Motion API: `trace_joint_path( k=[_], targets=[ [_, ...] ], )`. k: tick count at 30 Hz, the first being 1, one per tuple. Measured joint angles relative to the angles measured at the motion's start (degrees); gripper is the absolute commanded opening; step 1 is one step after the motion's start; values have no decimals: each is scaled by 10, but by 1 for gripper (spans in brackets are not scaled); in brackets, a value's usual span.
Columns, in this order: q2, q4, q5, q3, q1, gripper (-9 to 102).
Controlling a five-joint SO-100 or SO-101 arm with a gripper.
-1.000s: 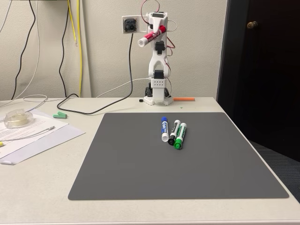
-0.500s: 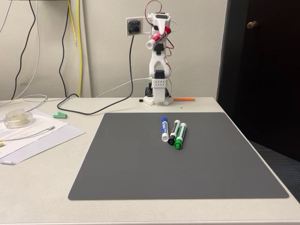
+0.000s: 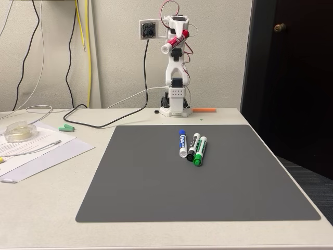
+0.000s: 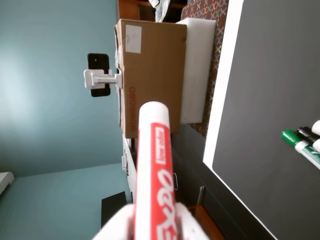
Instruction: Pick up the red marker.
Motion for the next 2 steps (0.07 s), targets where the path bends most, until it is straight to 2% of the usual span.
trace_joint_path(
  k=[2],
  targets=[
    [0,0,0,0,3,2]
  ],
)
